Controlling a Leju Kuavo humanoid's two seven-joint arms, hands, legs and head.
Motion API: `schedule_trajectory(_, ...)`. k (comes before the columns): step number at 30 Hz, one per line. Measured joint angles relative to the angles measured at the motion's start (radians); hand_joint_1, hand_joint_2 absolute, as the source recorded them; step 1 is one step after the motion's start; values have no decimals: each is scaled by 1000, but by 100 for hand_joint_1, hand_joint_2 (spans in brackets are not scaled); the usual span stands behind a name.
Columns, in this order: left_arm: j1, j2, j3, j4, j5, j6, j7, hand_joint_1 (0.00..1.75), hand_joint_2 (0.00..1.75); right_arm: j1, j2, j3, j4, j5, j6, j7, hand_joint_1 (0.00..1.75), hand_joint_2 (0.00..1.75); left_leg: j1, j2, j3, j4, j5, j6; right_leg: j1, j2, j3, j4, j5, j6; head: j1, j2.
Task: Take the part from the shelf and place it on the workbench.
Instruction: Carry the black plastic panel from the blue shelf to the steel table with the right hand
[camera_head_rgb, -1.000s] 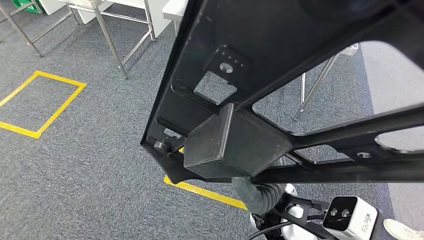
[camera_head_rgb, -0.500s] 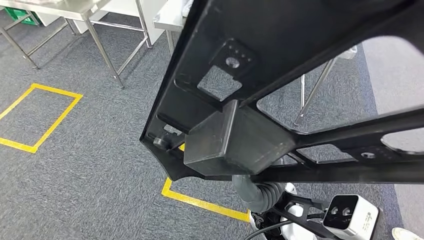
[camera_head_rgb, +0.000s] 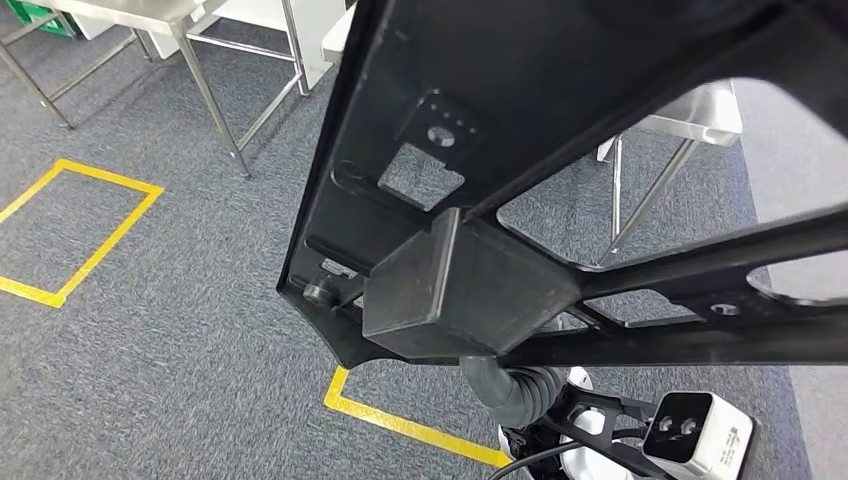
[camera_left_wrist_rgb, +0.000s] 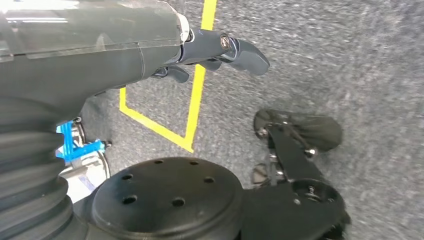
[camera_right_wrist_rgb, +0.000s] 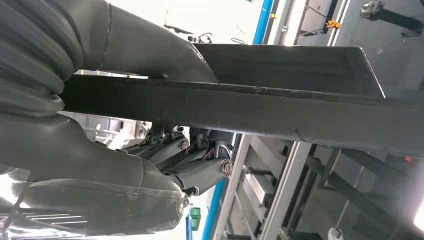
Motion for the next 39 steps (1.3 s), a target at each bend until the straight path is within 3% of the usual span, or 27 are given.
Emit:
schedule_trajectory(1,0,-1,0,0,0,0,0,0,175,1,0,0,0,4,-4,0,175,175,-1,0,12,-1,-9,-3,6,0,16,-56,42,-10,-2,0)
schedule_trajectory(3,-2,-3,-1,0,0,-1,1,0,175,3,0,0,-1,11,-9,0,175,175,-2,-1,28,-8,-22,-13,16,1,36,-127,79,-28,-1,0)
schedule_trajectory(7,-4,-3,-2,0,0,-2,2,0,175,7,2,0,-5,16,-12,0,175,175,-4,1,46,25,-26,-35,11,3,81,-162,76,-46,-2,0)
schedule_trajectory(9,-7,-3,-4,0,0,-2,3,0,175,8,4,0,-6,18,-12,0,175,175,-1,2,4,111,-65,-39,6,-1,105,-168,68,-50,-7,0)
schedule_trajectory(11,-7,-2,-8,0,0,-2,3,0,175,11,5,0,-7,20,-12,0,175,175,2,2,-79,229,-115,-47,4,0,117,-168,54,-51,-10,0)
schedule_trajectory(12,-6,-2,-10,0,0,-1,3,0,175,14,5,0,-7,22,-13,0,175,175,4,2,-112,263,-127,-51,3,1,125,-167,46,-49,-10,0)
schedule_trajectory(13,-5,-2,-11,0,-1,-1,4,0,175,17,5,0,-7,23,-13,0,175,175,6,3,-127,260,-119,-55,1,2,134,-166,37,-46,-10,0)
schedule_trajectory(14,-4,-1,-12,0,-1,-2,4,0,175,19,5,-1,-8,23,-14,-1,175,175,9,3,-123,221,-88,-59,-1,3,146,-164,27,-42,-10,0)
schedule_trajectory(16,-3,1,-14,0,-2,-3,4,0,175,24,5,-2,-16,23,-15,-1,175,175,13,6,-90,93,-1,-64,-6,4,172,-158,2,-29,-10,0)
schedule_trajectory(17,-3,1,-16,0,-2,-3,4,0,175,25,5,-3,-21,23,-15,-1,175,175,13,8,-75,48,21,-62,-6,4,181,-156,-9,-22,-11,0)
schedule_trajectory(18,-2,2,-16,0,-2,-3,5,0,175,28,5,-5,-28,23,-15,-1,175,175,12,10,-67,25,33,-55,-6,4,186,-154,-20,-15,-11,0)
schedule_trajectory(21,-2,2,-17,0,0,-3,6,0,175,37,4,-12,-48,24,-14,0,175,175,11,7,-55,23,25,-26,-4,3,191,-139,-31,3,-12,0)
schedule_trajectory(23,-2,4,-17,1,0,-2,5,0,175,41,4,-17,-60,24,-12,-1,175,175,13,6,-41,18,17,-13,-7,2,161,-76,-39,11,-11,0)
schedule_trajectory(26,-2,5,-17,2,0,-3,3,0,175,51,1,-26,-65,24,-9,-2,175,175,12,4,-18,13,-3,-5,-8,1,34,105,-100,21,-11,0)
schedule_trajectory(27,-1,5,-17,2,0,-3,3,0,175,56,0,-28,-65,24,-8,-3,175,175,12,3,-8,13,-12,-6,-8,1,-4,141,-114,22,-11,0)
schedule_trajectory(28,0,6,-17,2,0,-4,3,0,175,61,-2,-31,-65,24,-7,-5,175,175,11,2,4,13,-22,-6,-8,1,-27,146,-109,20,-11,0)
schedule_trajectory(29,0,6,-17,2,0,-5,3,0,175,66,-4,-33,-65,24,-7,-9,175,175,11,1,19,12,-32,-7,-6,1,-35,118,-84,16,-10,0)
schedule_trajectory(31,0,6,-18,2,0,-7,3,0,175,75,-7,-38,-65,24,-6,-19,175,175,9,-1,47,11,-53,-9,1,1,-18,-3,20,-3,-10,0)
schedule_trajectory(33,-1,5,-18,2,0,-8,2,0,175,85,-12,-42,-65,24,-5,-30,175,175,7,-2,67,3,-72,-17,12,0,0,-90,85,-21,-10,0)
schedule_trajectory(35,0,5,-18,2,0,-9,1,0,175,94,-14,-44,-65,26,-3,-38,175,175,5,-2,85,2,-72,-31,16,3,15,-116,85,-31,-9,0)
schedule_trajectory(37,-1,6,-19,2,0,-10,0,0,175,101,-15,-44,-67,27,-1,-41,175,175,4,1,94,21,-64,-40,10,5,47,-139,86,-36,-9,0)
schedule_trajectory(39,-6,7,-21,2,0,-11,-1,0,175,105,-16,-45,-67,28,1,-41,175,175,5,3,57,98,-76,-47,4,4,78,-151,78,-40,-11,0)
